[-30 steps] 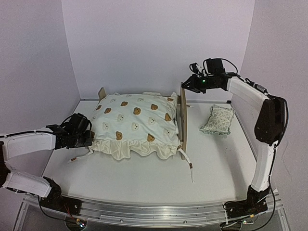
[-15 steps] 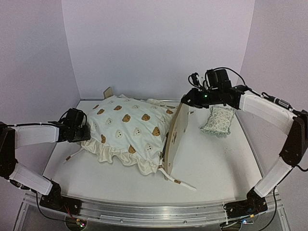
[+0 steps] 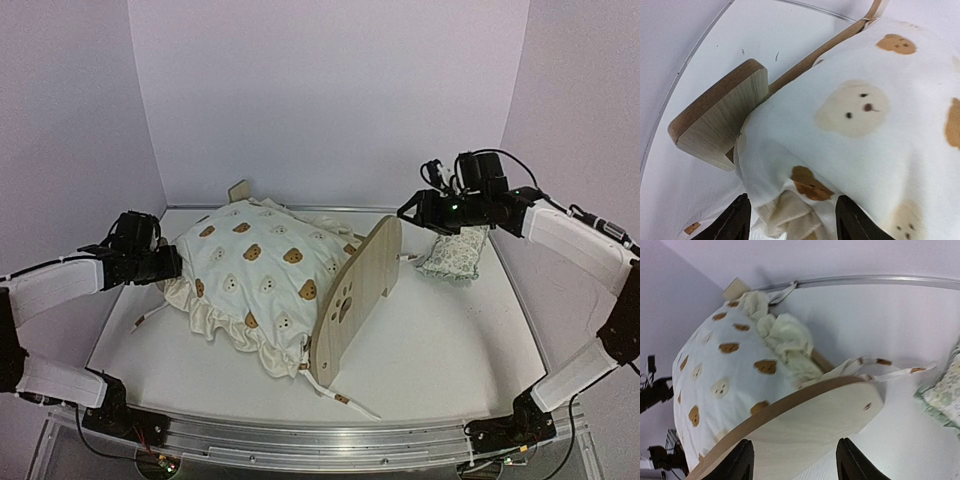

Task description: Set up the pet bed

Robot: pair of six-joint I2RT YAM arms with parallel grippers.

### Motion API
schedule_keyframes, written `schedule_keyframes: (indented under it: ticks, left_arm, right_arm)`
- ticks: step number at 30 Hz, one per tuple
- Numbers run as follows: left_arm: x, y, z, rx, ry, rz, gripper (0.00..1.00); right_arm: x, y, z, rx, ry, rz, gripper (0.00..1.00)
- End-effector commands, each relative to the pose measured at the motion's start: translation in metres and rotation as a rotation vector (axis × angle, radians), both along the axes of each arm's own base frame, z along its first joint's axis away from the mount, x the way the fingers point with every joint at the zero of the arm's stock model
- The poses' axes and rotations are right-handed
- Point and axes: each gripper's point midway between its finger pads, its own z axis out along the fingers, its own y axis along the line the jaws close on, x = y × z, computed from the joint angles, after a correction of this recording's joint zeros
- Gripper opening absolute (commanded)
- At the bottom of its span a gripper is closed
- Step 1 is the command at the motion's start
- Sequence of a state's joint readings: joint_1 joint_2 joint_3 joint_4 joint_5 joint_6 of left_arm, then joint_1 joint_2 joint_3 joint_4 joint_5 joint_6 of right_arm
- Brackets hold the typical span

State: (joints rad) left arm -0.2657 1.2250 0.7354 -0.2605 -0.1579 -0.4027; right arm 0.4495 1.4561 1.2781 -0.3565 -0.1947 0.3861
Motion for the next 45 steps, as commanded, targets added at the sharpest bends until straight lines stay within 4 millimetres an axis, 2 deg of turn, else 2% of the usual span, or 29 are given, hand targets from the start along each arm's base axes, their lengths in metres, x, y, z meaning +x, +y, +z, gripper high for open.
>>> schedule_keyframes:
  ticks: [1, 4, 7, 8, 10, 13, 15, 20, 24, 32, 38, 42, 43, 45]
  left_arm:
    - [-0.018, -0.011, 0.015, -0.071, -0.008, -0.041, 0.58]
    - [-0.023, -0.015, 0.011, -0.105, 0.004, -0.048, 0.53]
    - [-0.031, -0.024, 0.011, -0.164, 0.000, -0.074, 0.48]
    - [-0.034, -0.028, 0.011, -0.182, -0.001, -0.088, 0.47]
    - [-0.039, -0.037, 0.008, -0.212, 0.014, -0.118, 0.45]
    - [-0.042, -0.045, -0.005, -0.213, 0.050, -0.136, 0.42]
    - [-0.044, -0.050, -0.015, -0.223, 0.067, -0.148, 0.40]
    - [-0.036, -0.061, -0.026, -0.252, 0.057, -0.174, 0.37]
    - [-0.022, -0.066, -0.030, -0.256, 0.043, -0.180, 0.36]
    - [0.009, -0.074, -0.039, -0.223, 0.039, -0.183, 0.35]
    - [0.053, -0.083, -0.033, -0.193, 0.008, -0.195, 0.37]
    - [0.085, -0.091, -0.040, -0.177, 0.012, -0.209, 0.38]
    - [0.094, -0.093, -0.041, -0.174, 0.008, -0.214, 0.38]
    - [0.109, -0.097, -0.042, -0.165, 0.009, -0.221, 0.38]
  right_arm:
    - [0.050, -0.039, 0.017, 0.049, -0.004, -0.106, 0.57]
    - [0.078, -0.052, 0.015, 0.075, 0.014, -0.133, 0.57]
    - [0.108, -0.056, -0.002, 0.101, 0.060, -0.131, 0.52]
    - [0.115, -0.052, -0.003, 0.125, 0.072, -0.110, 0.49]
    - [0.127, -0.041, -0.020, 0.172, 0.124, -0.051, 0.42]
    - [0.132, -0.022, -0.030, 0.259, 0.177, 0.047, 0.30]
    - [0.130, -0.013, -0.034, 0.310, 0.197, 0.094, 0.26]
    - [0.108, -0.005, -0.033, 0.366, 0.210, 0.174, 0.24]
    - [0.086, -0.002, -0.029, 0.406, 0.222, 0.225, 0.24]
    - [0.040, 0.010, -0.037, 0.468, 0.273, 0.310, 0.23]
    - [-0.009, 0.020, -0.051, 0.434, 0.311, 0.278, 0.23]
    - [-0.057, 0.033, -0.071, 0.348, 0.316, 0.221, 0.23]
    - [-0.069, 0.037, -0.082, 0.319, 0.326, 0.200, 0.24]
    - [-0.085, 0.045, -0.087, 0.313, 0.300, 0.172, 0.24]
